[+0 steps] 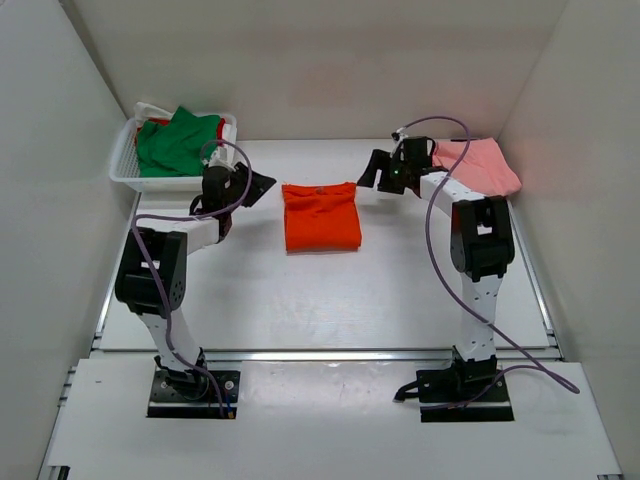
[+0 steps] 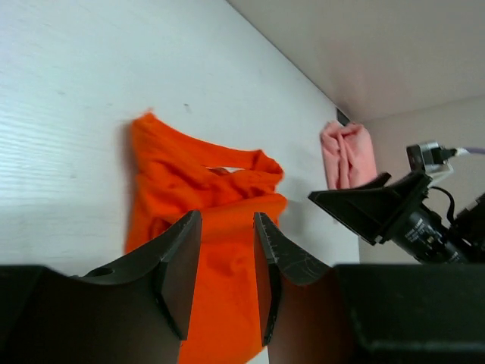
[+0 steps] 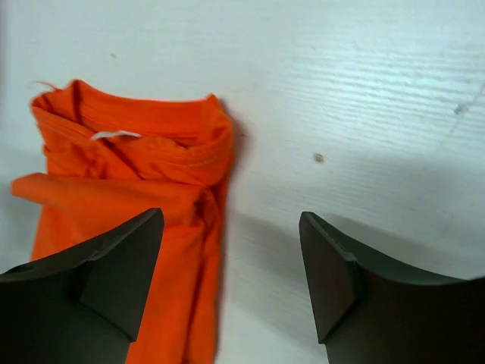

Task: Fold and stack the t-shirts
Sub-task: Fold the long partially folded tshirt into a neat square, then smooth out wrinkles on the folded tshirt, then put the neatly folded tshirt into the corner of the board with the right arm

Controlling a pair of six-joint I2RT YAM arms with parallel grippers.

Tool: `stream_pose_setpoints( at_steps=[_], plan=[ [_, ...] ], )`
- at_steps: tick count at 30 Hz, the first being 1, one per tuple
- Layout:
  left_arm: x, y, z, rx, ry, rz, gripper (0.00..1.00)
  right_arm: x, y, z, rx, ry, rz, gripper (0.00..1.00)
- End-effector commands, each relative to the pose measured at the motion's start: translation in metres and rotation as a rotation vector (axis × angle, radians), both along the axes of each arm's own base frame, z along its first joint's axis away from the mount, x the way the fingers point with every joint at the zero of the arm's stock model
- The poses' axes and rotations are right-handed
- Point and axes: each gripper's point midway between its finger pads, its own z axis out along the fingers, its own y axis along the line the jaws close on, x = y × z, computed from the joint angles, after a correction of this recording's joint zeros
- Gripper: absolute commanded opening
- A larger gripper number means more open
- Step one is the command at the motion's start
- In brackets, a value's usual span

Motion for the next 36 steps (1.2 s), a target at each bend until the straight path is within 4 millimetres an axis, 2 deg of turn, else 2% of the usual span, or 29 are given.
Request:
stream_pose_setpoints(
  at_steps=[1, 2, 4, 5, 8, 9, 10, 11, 12, 13, 14, 15, 16, 18, 19, 21, 22, 24, 25, 26, 27, 28, 29, 31, 32, 33, 34, 35, 36],
  plan=[
    [-0.009, -0.032, 0.017, -0.037, -0.052, -0.133, 0.45, 0.000, 0.019, 0.042, 0.036, -0.132, 0.043, 0.71],
    [-0.011, -0.041, 0.018, -0.044, -0.045, -0.161, 0.44, -0.004, 0.021, 0.048, 0.047, -0.139, 0.048, 0.72],
    [-0.013, -0.060, -0.002, -0.038, 0.009, -0.213, 0.44, -0.018, 0.019, 0.034, 0.036, -0.098, 0.043, 0.73],
    [-0.011, -0.065, -0.001, -0.048, 0.011, -0.232, 0.44, -0.024, 0.021, 0.033, 0.025, -0.083, 0.031, 0.75],
    [-0.003, -0.092, -0.031, -0.020, 0.098, -0.283, 0.44, -0.043, 0.021, 0.010, -0.015, -0.008, 0.009, 0.80],
    [0.012, -0.097, -0.021, -0.011, 0.077, -0.288, 0.44, -0.044, 0.022, 0.007, -0.019, 0.007, 0.010, 0.83],
    [0.008, -0.101, -0.055, 0.016, 0.180, -0.294, 0.44, -0.049, 0.027, 0.000, -0.026, 0.031, 0.019, 0.84],
    [0.011, -0.104, -0.073, 0.034, 0.253, -0.293, 0.43, -0.050, 0.029, -0.006, -0.028, 0.052, 0.023, 0.84],
    [0.022, -0.105, -0.066, 0.042, 0.248, -0.273, 0.43, -0.054, 0.036, -0.017, -0.047, 0.089, 0.040, 0.87],
    [0.018, -0.098, -0.092, 0.053, 0.333, -0.247, 0.42, -0.056, 0.042, -0.019, -0.064, 0.115, 0.057, 0.87],
    [0.022, -0.093, -0.102, 0.035, 0.369, -0.226, 0.42, -0.050, 0.048, -0.023, -0.074, 0.120, 0.073, 0.89],
    [0.025, -0.085, -0.106, 0.007, 0.384, -0.196, 0.41, -0.060, 0.054, -0.043, -0.094, 0.190, 0.093, 0.89],
    [0.023, -0.084, -0.113, -0.002, 0.403, -0.187, 0.40, -0.058, 0.062, -0.039, -0.093, 0.193, 0.120, 0.90],
    [0.019, -0.075, -0.128, -0.021, 0.446, -0.157, 0.39, -0.066, 0.079, -0.057, -0.073, 0.261, 0.178, 0.90],
    [0.019, -0.073, -0.130, -0.028, 0.454, -0.153, 0.39, -0.068, 0.094, -0.048, -0.036, 0.260, 0.223, 0.89],
    [0.020, -0.067, -0.133, -0.036, 0.453, -0.145, 0.38, -0.071, 0.104, -0.055, -0.004, 0.295, 0.259, 0.89],
    [0.021, -0.068, -0.127, -0.051, 0.442, -0.146, 0.38, -0.077, 0.115, -0.052, 0.027, 0.308, 0.297, 0.82],
    [0.020, -0.066, -0.134, -0.058, 0.449, -0.148, 0.38, -0.080, 0.122, -0.051, 0.061, 0.322, 0.323, 0.67],
    [0.023, -0.068, -0.129, -0.063, 0.439, -0.154, 0.38, -0.083, 0.126, -0.045, 0.095, 0.321, 0.343, 0.50],
    [0.025, -0.066, -0.133, -0.074, 0.446, -0.151, 0.38, -0.083, 0.126, -0.047, 0.109, 0.317, 0.355, 0.31],
    [0.031, -0.069, -0.125, -0.087, 0.412, -0.160, 0.37, -0.088, 0.128, -0.045, 0.127, 0.333, 0.366, 0.03],
    [0.038, -0.073, -0.116, -0.127, 0.376, -0.172, 0.38, -0.083, 0.124, -0.041, 0.153, 0.316, 0.380, 0.00],
    [0.036, -0.078, -0.107, -0.168, 0.358, -0.207, 0.37, -0.081, 0.122, -0.035, 0.182, 0.302, 0.406, 0.00],
    [0.043, -0.084, -0.052, -0.308, 0.228, -0.276, 0.38, -0.064, 0.107, -0.022, 0.202, 0.235, 0.421, 0.00],
    [0.044, -0.081, -0.044, -0.339, 0.217, -0.270, 0.38, -0.064, 0.101, -0.017, 0.213, 0.227, 0.438, 0.00],
    [0.043, -0.079, -0.018, -0.375, 0.184, -0.295, 0.38, -0.051, 0.091, -0.008, 0.186, 0.185, 0.435, 0.00],
    [0.042, -0.074, 0.003, -0.383, 0.155, -0.306, 0.39, -0.037, 0.083, 0.019, 0.162, 0.097, 0.449, 0.00],
    [0.038, -0.067, 0.013, -0.395, 0.148, -0.322, 0.39, -0.034, 0.068, 0.018, 0.114, 0.116, 0.422, 0.00],
    [0.033, -0.064, 0.033, -0.392, 0.122, -0.328, 0.39, -0.024, 0.054, 0.030, 0.052, 0.073, 0.418, 0.00]
  ],
)
